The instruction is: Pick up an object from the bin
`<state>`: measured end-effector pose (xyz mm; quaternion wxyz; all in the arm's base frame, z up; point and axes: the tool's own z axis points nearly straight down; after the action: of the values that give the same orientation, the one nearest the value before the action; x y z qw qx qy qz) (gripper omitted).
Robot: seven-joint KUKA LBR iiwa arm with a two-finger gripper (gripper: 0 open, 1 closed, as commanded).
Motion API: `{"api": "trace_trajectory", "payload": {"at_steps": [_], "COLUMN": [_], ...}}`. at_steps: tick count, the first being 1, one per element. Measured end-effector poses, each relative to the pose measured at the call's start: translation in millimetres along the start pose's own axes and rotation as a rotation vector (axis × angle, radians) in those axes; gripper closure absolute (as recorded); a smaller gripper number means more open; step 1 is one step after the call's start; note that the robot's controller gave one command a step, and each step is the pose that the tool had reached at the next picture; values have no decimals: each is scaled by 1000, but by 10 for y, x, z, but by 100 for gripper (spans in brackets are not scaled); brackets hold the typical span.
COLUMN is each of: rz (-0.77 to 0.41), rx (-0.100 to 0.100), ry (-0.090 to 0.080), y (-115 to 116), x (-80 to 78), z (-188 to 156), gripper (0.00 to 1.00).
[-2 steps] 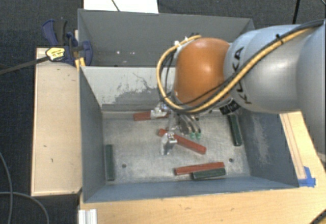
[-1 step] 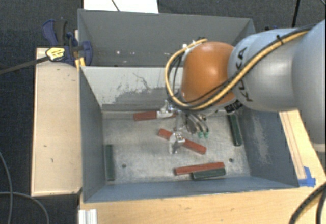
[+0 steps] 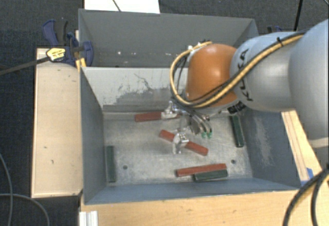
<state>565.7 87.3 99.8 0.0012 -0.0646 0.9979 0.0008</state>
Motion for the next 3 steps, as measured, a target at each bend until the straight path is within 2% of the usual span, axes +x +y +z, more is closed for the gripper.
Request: {"api": "trace_trajectory", "payload": {"at_steps": [1,2,3], "rz": [-172,-170,-124], "rx": [-1,-1,1], "ry": [-5,-4,-1], "y": [-131,-131,-188], "x": [-266,-266,-82], "z": [243,243,-1181], "gripper": [100,100,100]}}
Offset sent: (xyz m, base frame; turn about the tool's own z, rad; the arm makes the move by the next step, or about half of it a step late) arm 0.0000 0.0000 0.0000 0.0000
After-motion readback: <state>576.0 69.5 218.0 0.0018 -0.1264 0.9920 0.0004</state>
